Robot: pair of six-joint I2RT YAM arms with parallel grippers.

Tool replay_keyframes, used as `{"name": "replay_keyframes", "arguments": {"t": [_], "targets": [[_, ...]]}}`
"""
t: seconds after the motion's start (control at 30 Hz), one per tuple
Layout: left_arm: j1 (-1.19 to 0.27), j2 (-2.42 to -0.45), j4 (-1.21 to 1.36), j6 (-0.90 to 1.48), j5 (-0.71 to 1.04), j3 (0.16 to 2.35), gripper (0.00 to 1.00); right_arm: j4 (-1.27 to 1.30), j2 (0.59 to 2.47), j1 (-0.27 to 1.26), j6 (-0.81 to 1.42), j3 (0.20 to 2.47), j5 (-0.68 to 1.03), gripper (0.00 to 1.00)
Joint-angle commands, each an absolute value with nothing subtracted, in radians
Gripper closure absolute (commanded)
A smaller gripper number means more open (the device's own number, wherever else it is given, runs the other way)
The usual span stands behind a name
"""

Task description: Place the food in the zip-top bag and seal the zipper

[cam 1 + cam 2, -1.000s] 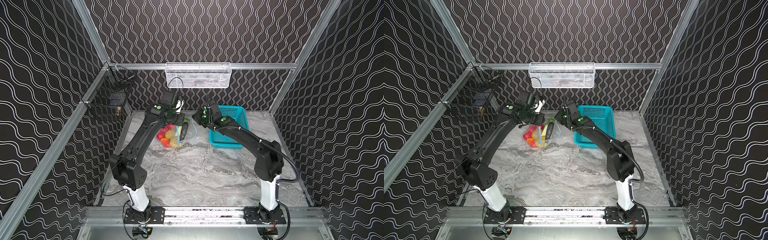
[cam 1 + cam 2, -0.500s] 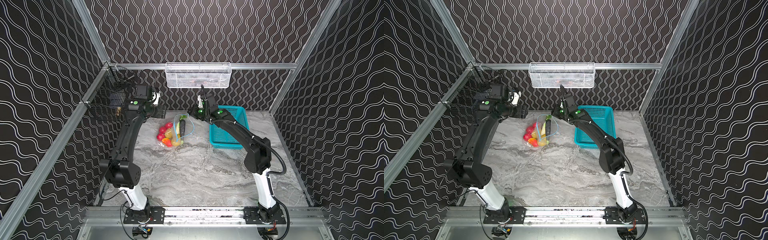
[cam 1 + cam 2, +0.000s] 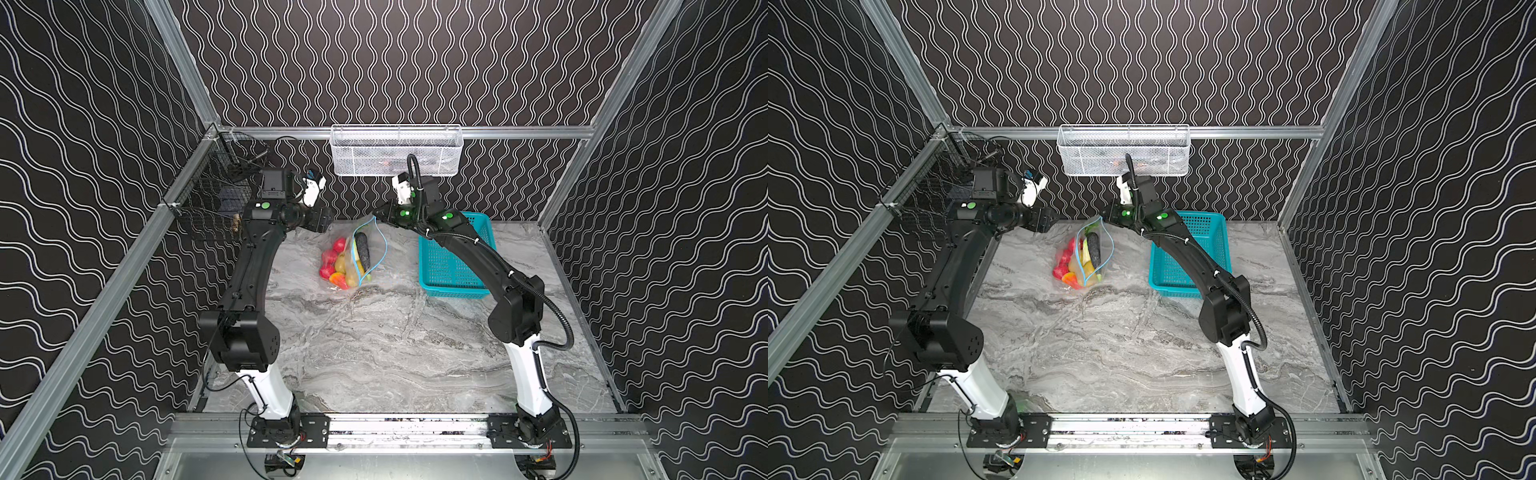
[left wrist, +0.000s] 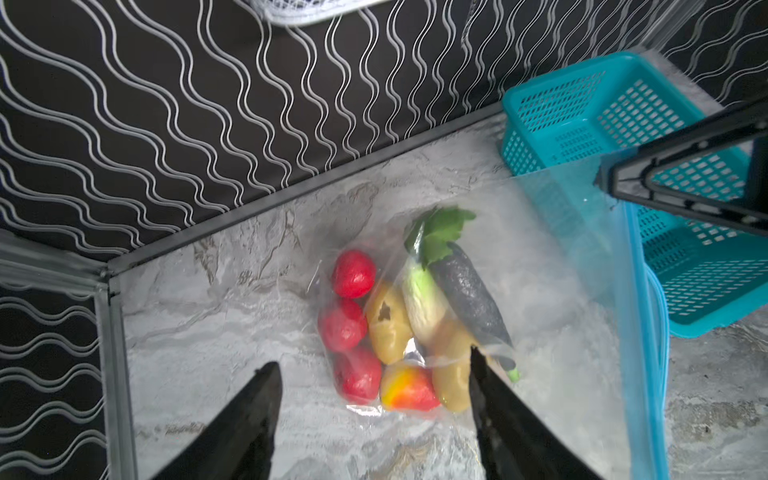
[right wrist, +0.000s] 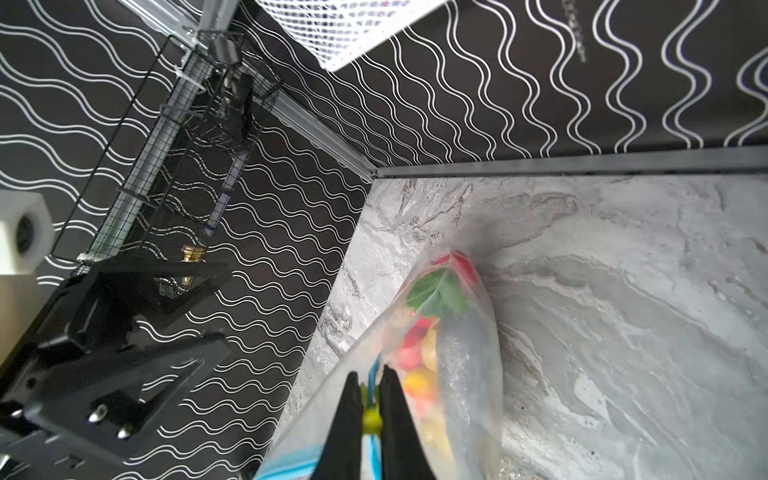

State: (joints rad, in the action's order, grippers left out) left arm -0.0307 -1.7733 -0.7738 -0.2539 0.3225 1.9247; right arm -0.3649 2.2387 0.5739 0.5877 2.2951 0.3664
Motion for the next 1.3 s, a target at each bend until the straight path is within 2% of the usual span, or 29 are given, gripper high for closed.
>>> {"name": "replay_keyframes", "arguments": {"t": [0.0,0.07,0.1,0.13,0.17,0.3,0.47,0.5,0.53,0.67,0.83,1.03,1.1,1.27], "targets": [[-0.032,-1.763,-0.650,-0.301,0.377,1.912,0.29,-0.324,2.237,0.568,0.537,2.323,0.398,0.99],[-0.031,-1.794,-0.696,-0.324,0.387,1.972,0.30,-0.319,2.237,0.565,0.534,2.340,0.414,0.99],[-0.030,-1.813,-0.716,-0.330,0.387,2.003,0.27,-0.308,2.235,0.564,0.532,2.345,0.431,0.99],[-0.029,-1.822,-0.721,-0.334,0.387,2.020,0.19,-0.303,2.234,0.563,0.533,2.353,0.440,0.99],[-0.029,-1.824,-0.715,-0.336,0.382,2.021,0.17,-0.297,2.231,0.563,0.534,2.359,0.449,0.98],[-0.029,-1.791,-0.639,-0.337,0.375,1.968,0.17,-0.221,2.228,0.558,0.538,2.358,0.552,0.97],[-0.028,-1.749,-0.625,-0.350,0.452,1.971,0.15,-0.219,2.250,0.554,0.525,2.395,0.629,0.97],[-0.028,-1.756,-0.643,-0.358,0.460,1.994,0.11,-0.221,2.247,0.554,0.522,2.397,0.635,0.97],[-0.028,-1.763,-0.662,-0.361,0.468,2.018,0.01,-0.222,2.242,0.552,0.519,2.397,0.637,0.97],[-0.028,-1.798,-0.700,-0.386,0.453,2.075,0.01,-0.212,2.217,0.548,0.513,2.389,0.672,0.97],[-0.028,-1.767,-0.629,-0.361,0.448,2.013,0.01,-0.215,2.194,0.542,0.498,2.378,0.712,0.97],[-0.028,-1.753,-0.632,-0.449,0.574,1.992,0.02,-0.203,2.198,0.525,0.510,2.390,0.817,0.97],[-0.022,-1.768,-0.675,-0.542,0.665,1.997,0.16,-0.213,2.196,0.520,0.489,2.387,0.848,0.97],[-0.020,-1.763,-0.745,-0.686,0.785,1.964,0.17,-0.250,2.193,0.515,0.439,2.378,0.898,0.96]]}}
